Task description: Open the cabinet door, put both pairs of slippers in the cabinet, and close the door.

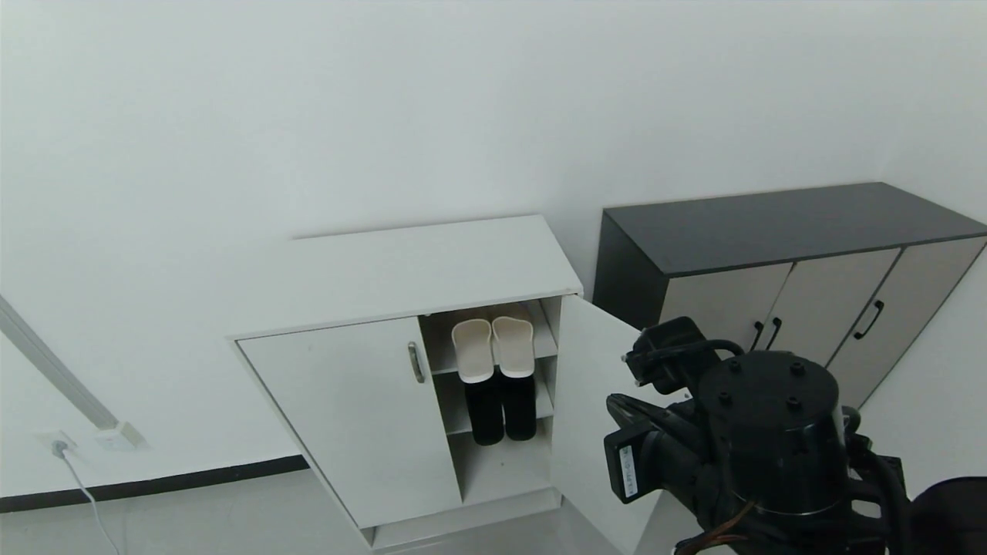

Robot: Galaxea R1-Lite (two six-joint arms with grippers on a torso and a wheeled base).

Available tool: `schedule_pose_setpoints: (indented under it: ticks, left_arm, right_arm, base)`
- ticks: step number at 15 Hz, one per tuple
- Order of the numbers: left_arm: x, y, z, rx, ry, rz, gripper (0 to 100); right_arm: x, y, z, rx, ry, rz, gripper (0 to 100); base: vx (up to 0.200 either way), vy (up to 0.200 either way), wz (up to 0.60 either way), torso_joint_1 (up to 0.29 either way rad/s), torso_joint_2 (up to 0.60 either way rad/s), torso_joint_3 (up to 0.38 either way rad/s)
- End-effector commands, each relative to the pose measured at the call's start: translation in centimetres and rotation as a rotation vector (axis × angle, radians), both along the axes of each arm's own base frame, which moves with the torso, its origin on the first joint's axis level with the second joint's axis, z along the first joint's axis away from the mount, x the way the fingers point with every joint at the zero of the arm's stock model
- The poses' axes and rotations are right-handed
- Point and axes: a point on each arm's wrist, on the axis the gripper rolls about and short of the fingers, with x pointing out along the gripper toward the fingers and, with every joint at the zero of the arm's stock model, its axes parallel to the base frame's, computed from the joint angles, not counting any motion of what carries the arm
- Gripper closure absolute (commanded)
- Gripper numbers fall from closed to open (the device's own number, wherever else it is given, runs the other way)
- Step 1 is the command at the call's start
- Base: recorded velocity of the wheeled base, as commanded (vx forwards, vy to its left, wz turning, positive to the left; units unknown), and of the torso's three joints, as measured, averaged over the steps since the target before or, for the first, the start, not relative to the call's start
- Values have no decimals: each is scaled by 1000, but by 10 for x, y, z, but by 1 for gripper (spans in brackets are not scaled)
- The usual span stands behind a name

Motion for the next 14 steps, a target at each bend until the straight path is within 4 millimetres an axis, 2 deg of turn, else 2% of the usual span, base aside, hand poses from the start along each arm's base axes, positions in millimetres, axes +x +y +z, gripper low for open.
schedule_pose_setpoints:
  ticks: [1, 4, 7, 8, 9, 11, 14]
  left_arm:
    - [0, 0, 0, 1, 1, -1, 100]
    - [0, 0, 0, 1, 1, -1, 100]
    - [0, 0, 0, 1, 1, -1, 100]
    - [0, 0, 0, 1, 1, -1, 100]
    - [0, 0, 0, 1, 1, -1, 100]
    - [0, 0, 0, 1, 1, -2, 100]
    - [0, 0, 0, 1, 1, -1, 100]
  right_arm:
    - [5, 1, -5, -9, 5, -15, 100]
    - [32, -7, -17, -23, 17, -101, 100]
    - [83, -28, -20, 14, 41, -186, 100]
    - [90, -31, -20, 19, 44, -193, 100]
    - [116, -37, -21, 38, 42, -224, 100]
    - [147, -41, -23, 48, 31, -279, 100]
    - [176, -48, -24, 52, 40, -305, 100]
  base:
    - [0, 0, 0, 0, 0, 0]
    - [0, 0, 0, 0, 0, 0]
    - [0, 0, 0, 0, 0, 0]
    - [0, 0, 0, 0, 0, 0]
    - [0, 0, 0, 0, 0, 0]
    - [0, 0, 0, 0, 0, 0]
    - [0, 0, 0, 0, 0, 0]
